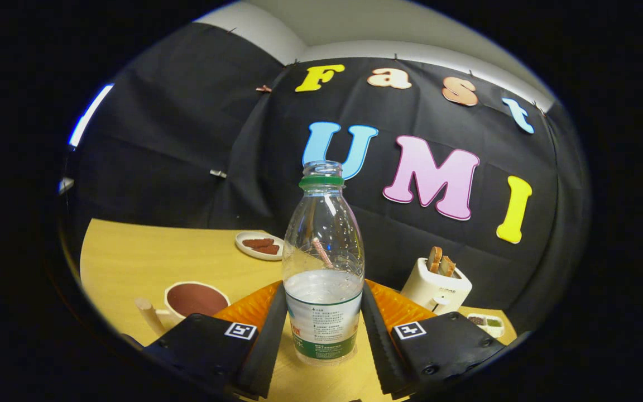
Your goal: Take the bottle from table, then pour the juice into the cup, finally place the bottle on the coaster
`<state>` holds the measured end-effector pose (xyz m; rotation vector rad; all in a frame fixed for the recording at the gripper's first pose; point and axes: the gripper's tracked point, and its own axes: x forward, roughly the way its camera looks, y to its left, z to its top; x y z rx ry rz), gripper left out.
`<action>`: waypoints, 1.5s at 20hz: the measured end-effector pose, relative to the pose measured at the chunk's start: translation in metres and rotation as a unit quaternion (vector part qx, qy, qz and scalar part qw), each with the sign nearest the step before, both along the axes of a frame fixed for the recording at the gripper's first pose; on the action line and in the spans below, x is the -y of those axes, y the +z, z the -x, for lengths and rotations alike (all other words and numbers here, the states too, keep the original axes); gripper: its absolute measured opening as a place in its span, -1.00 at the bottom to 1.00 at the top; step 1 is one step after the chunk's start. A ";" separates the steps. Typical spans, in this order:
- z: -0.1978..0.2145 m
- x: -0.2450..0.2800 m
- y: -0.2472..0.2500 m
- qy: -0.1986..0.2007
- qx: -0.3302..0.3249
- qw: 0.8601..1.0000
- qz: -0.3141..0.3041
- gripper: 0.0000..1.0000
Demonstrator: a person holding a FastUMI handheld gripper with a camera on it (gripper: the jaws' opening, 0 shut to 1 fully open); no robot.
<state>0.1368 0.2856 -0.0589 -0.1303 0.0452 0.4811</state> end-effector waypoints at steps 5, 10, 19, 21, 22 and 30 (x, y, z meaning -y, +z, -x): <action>-0.017 0.007 -0.014 -0.027 -0.018 0.998 -0.046 0.48; -0.027 0.009 -0.032 -0.042 -0.026 0.997 -0.052 0.49; -0.043 0.010 -0.056 -0.054 -0.061 0.994 -0.073 0.51; -0.043 0.010 -0.057 -0.054 -0.063 0.994 -0.070 0.55; -0.044 0.010 -0.057 -0.054 -0.060 0.994 -0.067 0.55; -0.042 0.013 -0.058 -0.056 -0.074 0.992 -0.082 0.84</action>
